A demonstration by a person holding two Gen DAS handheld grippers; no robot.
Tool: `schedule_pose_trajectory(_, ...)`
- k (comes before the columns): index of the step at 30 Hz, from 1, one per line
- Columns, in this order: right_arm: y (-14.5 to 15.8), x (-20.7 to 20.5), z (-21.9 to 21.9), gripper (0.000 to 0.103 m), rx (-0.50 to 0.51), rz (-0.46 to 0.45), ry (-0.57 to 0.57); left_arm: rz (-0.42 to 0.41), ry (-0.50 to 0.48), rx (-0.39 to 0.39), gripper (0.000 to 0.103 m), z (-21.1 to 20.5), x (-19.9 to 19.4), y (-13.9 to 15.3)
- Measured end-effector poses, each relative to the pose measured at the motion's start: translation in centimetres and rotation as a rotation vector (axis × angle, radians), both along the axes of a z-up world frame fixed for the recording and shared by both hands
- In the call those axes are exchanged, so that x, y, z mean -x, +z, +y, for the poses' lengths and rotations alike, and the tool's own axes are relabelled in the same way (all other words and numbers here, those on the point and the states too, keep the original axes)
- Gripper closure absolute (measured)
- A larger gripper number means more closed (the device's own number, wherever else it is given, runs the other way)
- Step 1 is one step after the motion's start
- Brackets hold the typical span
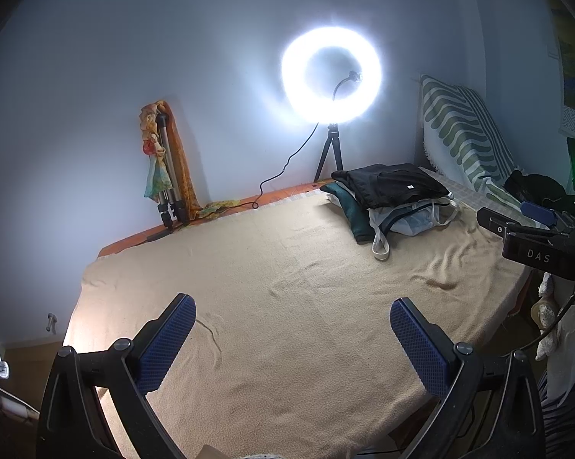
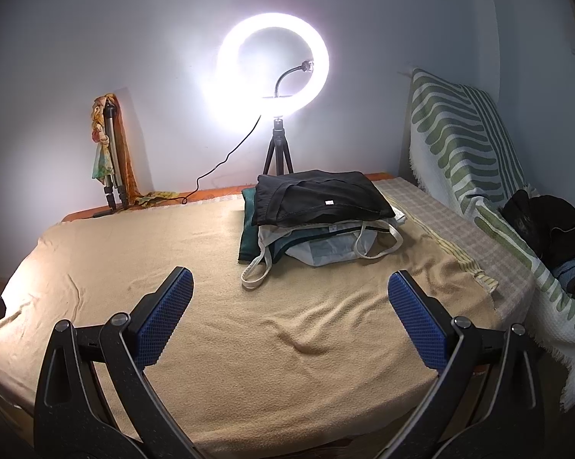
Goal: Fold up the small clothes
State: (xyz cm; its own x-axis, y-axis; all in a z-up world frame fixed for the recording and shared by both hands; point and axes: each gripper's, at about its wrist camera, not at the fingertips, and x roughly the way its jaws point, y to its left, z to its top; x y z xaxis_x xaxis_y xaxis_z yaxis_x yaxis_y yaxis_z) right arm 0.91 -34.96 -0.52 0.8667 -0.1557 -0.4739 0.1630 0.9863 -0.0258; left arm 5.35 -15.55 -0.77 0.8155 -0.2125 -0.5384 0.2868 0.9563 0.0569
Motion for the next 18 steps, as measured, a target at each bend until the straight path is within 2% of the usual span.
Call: schedule_pose_trajectory(18,-0.16,-0.25,0.28,0.0,-0.002,0.004,0.014,-0.006,0.018,-0.002,0.0,0.34,-0.06,-0.1)
